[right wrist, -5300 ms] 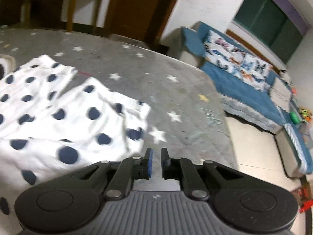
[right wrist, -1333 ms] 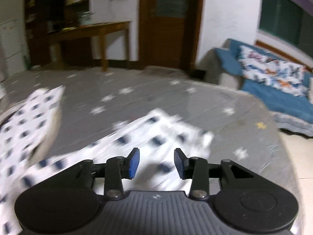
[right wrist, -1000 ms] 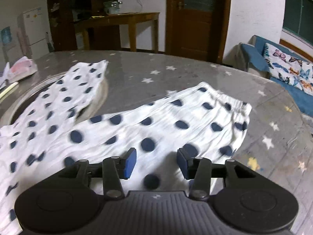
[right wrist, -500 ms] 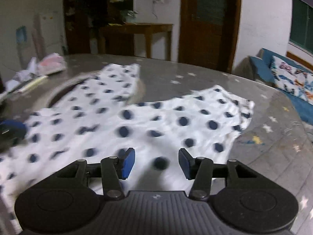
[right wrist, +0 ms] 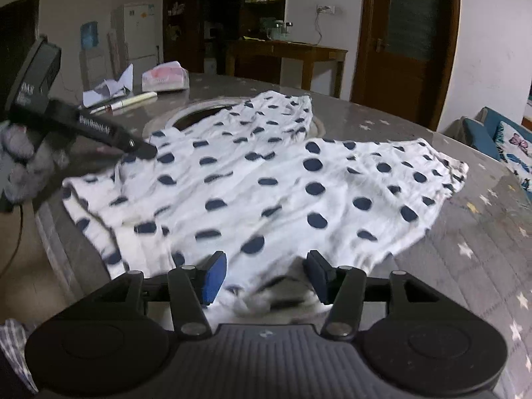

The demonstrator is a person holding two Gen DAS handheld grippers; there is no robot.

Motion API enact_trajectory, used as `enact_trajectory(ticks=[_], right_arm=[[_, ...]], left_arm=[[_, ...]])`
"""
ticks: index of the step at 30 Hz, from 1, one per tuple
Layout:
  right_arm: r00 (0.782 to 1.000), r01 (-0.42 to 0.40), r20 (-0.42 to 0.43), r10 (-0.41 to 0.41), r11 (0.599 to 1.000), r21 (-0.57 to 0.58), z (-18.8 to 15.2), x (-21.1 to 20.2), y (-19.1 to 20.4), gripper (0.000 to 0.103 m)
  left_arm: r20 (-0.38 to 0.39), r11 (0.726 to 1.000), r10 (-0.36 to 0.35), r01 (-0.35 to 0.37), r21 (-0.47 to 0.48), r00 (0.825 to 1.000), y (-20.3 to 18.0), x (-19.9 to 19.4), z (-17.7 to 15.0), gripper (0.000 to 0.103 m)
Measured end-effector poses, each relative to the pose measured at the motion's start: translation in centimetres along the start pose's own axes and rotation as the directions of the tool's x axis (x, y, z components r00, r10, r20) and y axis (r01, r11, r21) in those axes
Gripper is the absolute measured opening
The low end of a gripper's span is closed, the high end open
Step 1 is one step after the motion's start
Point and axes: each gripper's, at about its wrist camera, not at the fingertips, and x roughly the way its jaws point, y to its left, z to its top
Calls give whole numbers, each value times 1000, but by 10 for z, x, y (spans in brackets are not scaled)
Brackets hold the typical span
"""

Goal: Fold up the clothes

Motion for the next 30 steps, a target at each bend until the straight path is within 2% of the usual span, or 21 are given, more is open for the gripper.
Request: enact_trajectory(ticks=[4,7,11,16,19,23,28,30], right_arm=[[999,5,36,-6,1000,18,0,-13,1,55],[998,-23,55,21,999,34,1,-15,5,55],[999,-39,31,38,999,23,-5,-10,13,55],[999,-33,33,32,999,16,-7,-16,18,56],[998,-44,37,43,999,27,-8,-18,19,57],[999,-38,11,38,999,23,-15,-13,23,58],[998,-41,48,39,998,50,-12,-24,19,59],[998,-45,39,43,997,59,-13,-22,18,59]], left_arm=[[28,1000,2,-2,23,1000,-7,-9,-1,39],[21,999,23,-24,44,1000,-10,-7,-4,39],[3,999,41,-41,34,999,-5,-6,-9,40],[29,997,50,-52,55,998,-8,-19,-10,52],[34,995,66,-68,70,997,-9,-20,-12,52],[3,992,106,-106,70,994,-3,-16,-19,52],[30,991,95,-98,93,995,-9,-30,-20,53],[44,991,78,-82,107,996,-15,-34,-20,53]])
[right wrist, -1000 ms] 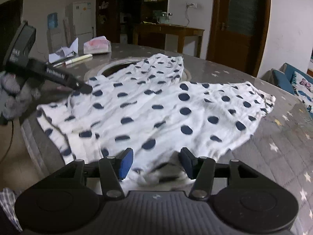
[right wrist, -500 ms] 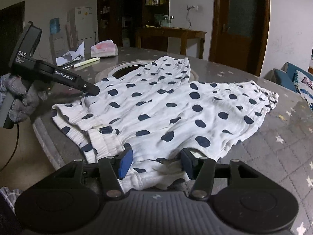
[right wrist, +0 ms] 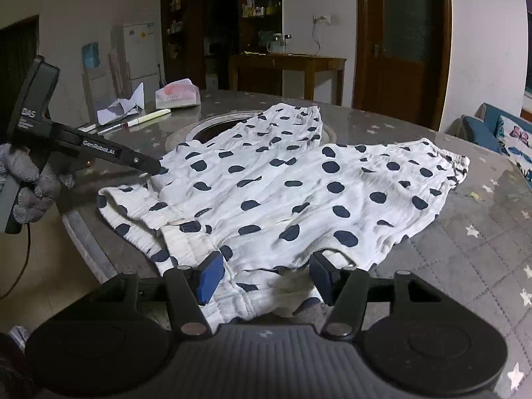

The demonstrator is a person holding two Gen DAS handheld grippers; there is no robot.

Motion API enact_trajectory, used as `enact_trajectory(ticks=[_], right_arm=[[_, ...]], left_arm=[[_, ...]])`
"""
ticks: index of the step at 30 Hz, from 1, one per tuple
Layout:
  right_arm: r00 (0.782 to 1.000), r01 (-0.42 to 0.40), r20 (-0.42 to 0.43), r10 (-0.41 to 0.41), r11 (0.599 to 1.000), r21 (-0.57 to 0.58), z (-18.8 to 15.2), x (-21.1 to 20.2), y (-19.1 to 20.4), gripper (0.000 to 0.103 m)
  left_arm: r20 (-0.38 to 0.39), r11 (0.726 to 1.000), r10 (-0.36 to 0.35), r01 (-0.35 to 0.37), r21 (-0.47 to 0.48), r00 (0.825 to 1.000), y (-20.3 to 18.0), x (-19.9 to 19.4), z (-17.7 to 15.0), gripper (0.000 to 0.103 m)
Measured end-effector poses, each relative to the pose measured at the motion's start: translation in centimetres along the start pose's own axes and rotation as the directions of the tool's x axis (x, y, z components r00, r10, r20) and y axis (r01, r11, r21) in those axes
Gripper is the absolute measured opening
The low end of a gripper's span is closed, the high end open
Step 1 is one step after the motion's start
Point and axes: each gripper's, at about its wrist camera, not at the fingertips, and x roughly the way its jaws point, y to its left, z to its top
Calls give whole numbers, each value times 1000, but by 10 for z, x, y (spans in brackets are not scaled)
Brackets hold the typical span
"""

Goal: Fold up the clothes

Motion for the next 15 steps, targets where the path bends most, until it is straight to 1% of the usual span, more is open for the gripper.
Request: enact_trajectory(ticks=[4,6,8,10,13,15], right_arm=[[1000,1,-22,0,1000,11,-7,5,0,59],[1000,-3,-10,3,1000,17,-6,1,0,59],[1000,-4,3,4,1000,25,-4,-3,-2,59],[1000,-5,6,5,999,46,-3,-3,-7,59],[1000,-7,9,6,997,77,-1,-3,-14,60],[1000,-8,3,8,996,91,-1,-2,-19,59]], left_arm=[[3,999,-31,31,43,1000,-13,-1,-1,53],[-17,998,-21,22,58,1000,-15,6,-4,53],[-47,999,-7,10,54,999,-14,13,-7,53],[-48,998,-13,16,55,999,-15,11,-9,53],[-29,995,-55,58,82,998,-28,0,-8,53],[-26,986,-113,115,123,993,-44,-9,-8,53]])
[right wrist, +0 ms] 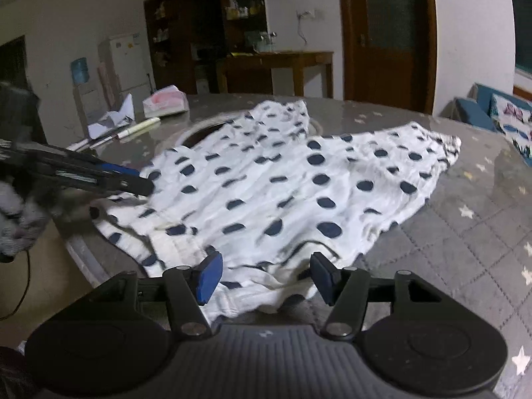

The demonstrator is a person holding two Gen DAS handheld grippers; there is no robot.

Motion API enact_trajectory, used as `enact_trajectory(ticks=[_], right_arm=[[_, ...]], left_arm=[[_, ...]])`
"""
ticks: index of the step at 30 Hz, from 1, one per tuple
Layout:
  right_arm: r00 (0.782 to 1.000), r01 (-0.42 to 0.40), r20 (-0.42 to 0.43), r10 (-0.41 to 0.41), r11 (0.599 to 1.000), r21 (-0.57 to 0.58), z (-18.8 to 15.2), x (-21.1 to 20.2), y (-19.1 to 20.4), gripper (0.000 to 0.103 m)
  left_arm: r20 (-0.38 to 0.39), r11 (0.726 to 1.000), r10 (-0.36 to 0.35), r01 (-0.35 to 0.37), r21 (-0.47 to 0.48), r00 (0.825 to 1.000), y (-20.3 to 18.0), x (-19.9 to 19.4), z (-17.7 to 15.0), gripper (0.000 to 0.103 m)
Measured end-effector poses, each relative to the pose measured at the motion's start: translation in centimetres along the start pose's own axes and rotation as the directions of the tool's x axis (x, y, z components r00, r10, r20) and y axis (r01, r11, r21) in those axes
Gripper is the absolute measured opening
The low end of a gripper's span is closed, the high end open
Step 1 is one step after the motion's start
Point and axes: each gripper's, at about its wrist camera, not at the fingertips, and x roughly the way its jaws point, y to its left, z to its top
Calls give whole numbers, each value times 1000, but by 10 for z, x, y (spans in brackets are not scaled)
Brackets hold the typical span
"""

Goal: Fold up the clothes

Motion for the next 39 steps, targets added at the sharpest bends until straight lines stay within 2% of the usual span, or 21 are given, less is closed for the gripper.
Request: enact_trajectory(ticks=[4,7,10,15,20,24,26,27,28,32,39], right_arm=[[1000,5,3,-5,999,33,4,-2,-13,59],[1000,23,10,-24,997,76,12,-6,-29,59],[998,60,4,-61,992,114,21,-5,-48,57],[995,99,-30,-94,971,218,39,8,-88,52],[989,148,-44,-141,953,266,62,24,-129,48],[982,190,-50,-183,930,313,85,42,-165,43],[977,212,-60,-204,919,332,95,54,-182,39],[974,227,-65,-218,913,338,100,61,-189,39],[971,240,-74,-229,905,350,106,70,-198,38],[961,276,-88,-263,874,399,123,104,-230,34],[937,348,-124,-328,834,428,140,157,-270,34]], left_arm=[[9,987,-123,122,101,992,-39,-12,0,56],[1,960,-216,212,183,976,-71,-17,-3,58],[-25,929,-276,274,250,961,-100,-10,-7,58],[-57,904,-272,276,326,960,-128,13,-13,58],[-69,898,-239,247,364,969,-137,35,-14,56],[-102,902,-245,265,341,964,-130,43,-15,44],[-107,898,-260,281,339,960,-129,44,-13,34],[-109,898,-276,297,326,955,-127,44,-10,26],[-112,897,-292,312,313,950,-126,44,-7,13],[-101,902,-349,364,232,931,-114,43,8,11],[-75,895,-430,436,96,900,-87,38,29,10]])
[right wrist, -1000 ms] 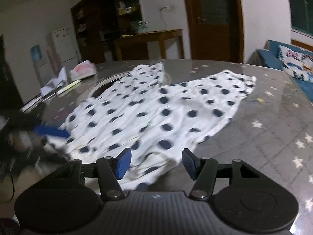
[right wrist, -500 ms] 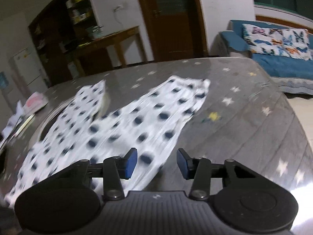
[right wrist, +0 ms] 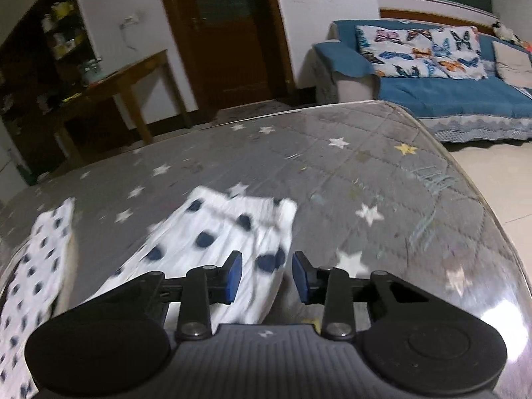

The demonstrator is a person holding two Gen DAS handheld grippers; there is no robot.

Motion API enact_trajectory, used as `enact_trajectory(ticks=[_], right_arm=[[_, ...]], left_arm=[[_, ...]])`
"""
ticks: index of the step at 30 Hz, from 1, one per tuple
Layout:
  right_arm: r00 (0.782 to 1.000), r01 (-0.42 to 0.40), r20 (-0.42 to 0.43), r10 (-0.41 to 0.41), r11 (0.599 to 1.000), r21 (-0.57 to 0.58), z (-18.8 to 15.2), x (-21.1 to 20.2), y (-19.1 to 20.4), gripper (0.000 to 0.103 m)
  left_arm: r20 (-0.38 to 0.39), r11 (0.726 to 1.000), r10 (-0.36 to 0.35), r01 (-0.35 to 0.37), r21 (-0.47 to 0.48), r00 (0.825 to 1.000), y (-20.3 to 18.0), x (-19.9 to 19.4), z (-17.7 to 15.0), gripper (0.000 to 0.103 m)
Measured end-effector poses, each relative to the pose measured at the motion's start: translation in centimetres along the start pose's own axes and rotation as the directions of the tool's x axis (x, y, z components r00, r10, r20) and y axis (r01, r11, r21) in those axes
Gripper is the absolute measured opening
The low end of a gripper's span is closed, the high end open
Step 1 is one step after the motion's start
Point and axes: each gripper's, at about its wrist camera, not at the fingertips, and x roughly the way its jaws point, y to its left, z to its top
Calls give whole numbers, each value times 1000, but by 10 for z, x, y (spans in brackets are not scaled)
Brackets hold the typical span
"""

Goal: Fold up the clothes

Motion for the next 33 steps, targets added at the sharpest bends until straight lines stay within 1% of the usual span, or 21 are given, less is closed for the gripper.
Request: enact_trajectory(ticks=[3,6,7,9,10,11,15,18,22,26,29,33], right_arm=[[1000,20,0,-20,1000,23,7,19,-4,34],[999,39,12,-39,999,-6,9,27,0,33],[999,45,13,-44,999,-13,10,29,2,31],[998,59,15,-58,998,-24,12,32,6,15],[998,69,15,-69,997,-23,13,33,9,12],[997,80,15,-79,997,-20,14,34,11,7],[994,104,39,-103,994,-20,24,29,23,4],[993,104,62,-102,994,-34,37,20,40,3],[993,86,93,-79,994,-64,58,9,81,3],[993,38,117,-25,993,-113,74,6,137,3],[992,2,123,18,987,-158,79,10,187,3],[990,-44,120,69,979,-201,77,24,251,3]], left_arm=[[15,999,-26,26,-42,1000,8,-5,4,10],[29,996,-45,48,-81,999,17,-8,7,10],[33,994,-52,54,-94,998,20,-8,7,10],[44,991,-61,66,-117,997,25,-10,8,10],[50,989,-65,71,-127,997,27,-12,7,10],[56,988,-66,73,-135,996,29,-14,7,10],[86,980,-71,86,-180,994,40,-25,3,9],[120,972,-69,94,-215,990,49,-37,-1,9],[172,958,-57,103,-267,983,63,-58,-7,9],[227,941,-22,97,-325,974,79,-83,-15,9],[262,924,13,89,-372,965,92,-103,-24,9],[287,901,78,56,-431,955,109,-128,-36,9]])
